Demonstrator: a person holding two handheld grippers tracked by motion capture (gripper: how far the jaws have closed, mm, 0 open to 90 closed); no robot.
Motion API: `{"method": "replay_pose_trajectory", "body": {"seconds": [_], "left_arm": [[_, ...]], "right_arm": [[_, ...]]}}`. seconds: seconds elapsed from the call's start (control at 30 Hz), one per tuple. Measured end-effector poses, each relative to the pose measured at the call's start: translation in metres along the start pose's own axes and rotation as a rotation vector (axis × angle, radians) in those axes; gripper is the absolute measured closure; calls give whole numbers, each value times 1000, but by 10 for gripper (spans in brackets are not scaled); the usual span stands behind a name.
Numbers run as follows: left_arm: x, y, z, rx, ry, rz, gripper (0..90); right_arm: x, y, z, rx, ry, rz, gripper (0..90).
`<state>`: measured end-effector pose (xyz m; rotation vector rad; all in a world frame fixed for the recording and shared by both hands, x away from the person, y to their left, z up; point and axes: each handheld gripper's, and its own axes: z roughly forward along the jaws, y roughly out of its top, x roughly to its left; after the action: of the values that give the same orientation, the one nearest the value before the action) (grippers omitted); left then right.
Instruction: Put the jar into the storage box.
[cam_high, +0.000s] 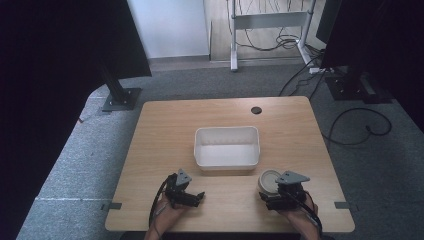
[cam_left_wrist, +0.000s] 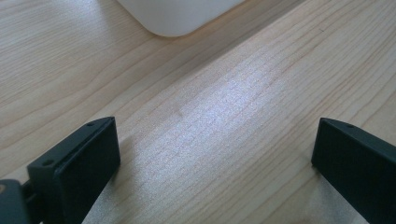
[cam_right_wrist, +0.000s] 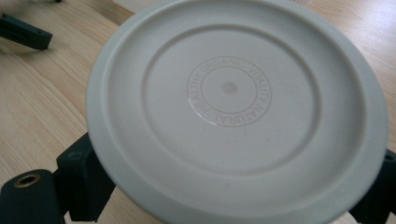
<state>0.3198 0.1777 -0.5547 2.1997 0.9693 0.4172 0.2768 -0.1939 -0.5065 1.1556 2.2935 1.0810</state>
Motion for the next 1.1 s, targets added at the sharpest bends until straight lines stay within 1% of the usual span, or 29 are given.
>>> {"method": "replay_pose_trajectory", "body": {"seconds": [0.4, 0.8, 1.1], "left_arm": [[0, 0, 0, 0, 0, 0, 7], [0, 0, 0, 0, 0, 0, 7], [0, 0, 0, 0, 0, 0, 7]], "right_arm": [[5, 19, 13, -3, 26, -7, 90], [8, 35, 22, -19, 47, -5, 90], [14, 48, 31, -27, 66, -24, 90]]}}
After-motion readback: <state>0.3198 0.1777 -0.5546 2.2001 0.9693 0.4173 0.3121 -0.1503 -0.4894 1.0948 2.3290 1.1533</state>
